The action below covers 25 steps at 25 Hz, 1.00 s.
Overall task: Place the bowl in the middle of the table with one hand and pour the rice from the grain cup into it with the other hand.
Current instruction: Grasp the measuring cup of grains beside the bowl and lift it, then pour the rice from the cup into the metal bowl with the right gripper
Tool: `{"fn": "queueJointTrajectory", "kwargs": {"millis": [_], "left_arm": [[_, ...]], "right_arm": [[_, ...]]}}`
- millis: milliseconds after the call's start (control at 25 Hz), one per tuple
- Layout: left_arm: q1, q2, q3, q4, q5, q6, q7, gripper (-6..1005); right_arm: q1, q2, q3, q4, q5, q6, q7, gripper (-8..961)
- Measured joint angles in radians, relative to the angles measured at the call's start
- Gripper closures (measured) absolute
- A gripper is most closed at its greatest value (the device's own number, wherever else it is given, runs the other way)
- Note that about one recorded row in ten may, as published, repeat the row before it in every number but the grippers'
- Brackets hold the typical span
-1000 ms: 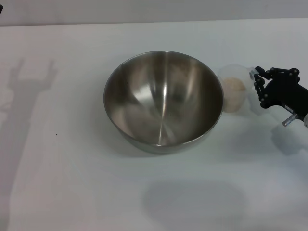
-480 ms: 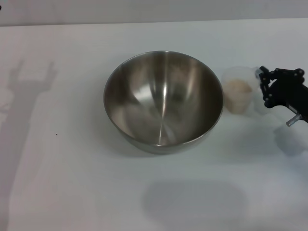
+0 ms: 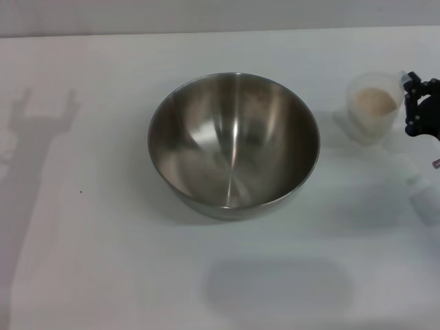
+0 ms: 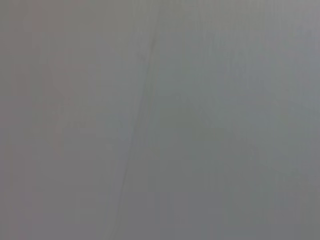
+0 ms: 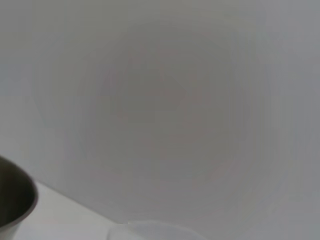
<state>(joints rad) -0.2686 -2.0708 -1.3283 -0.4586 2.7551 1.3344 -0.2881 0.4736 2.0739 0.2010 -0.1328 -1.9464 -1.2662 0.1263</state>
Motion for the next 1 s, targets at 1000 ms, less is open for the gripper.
{"fn": "queueJointTrajectory", "kwargs": {"millis": [1000], "left_arm": [[0.005, 0.0, 0.014, 0.017, 0.008, 0.021, -0.025, 137]], "right_arm": [[0.106, 0.002, 0.195, 0.188, -0.04, -0.352, -0.549, 942]]}}
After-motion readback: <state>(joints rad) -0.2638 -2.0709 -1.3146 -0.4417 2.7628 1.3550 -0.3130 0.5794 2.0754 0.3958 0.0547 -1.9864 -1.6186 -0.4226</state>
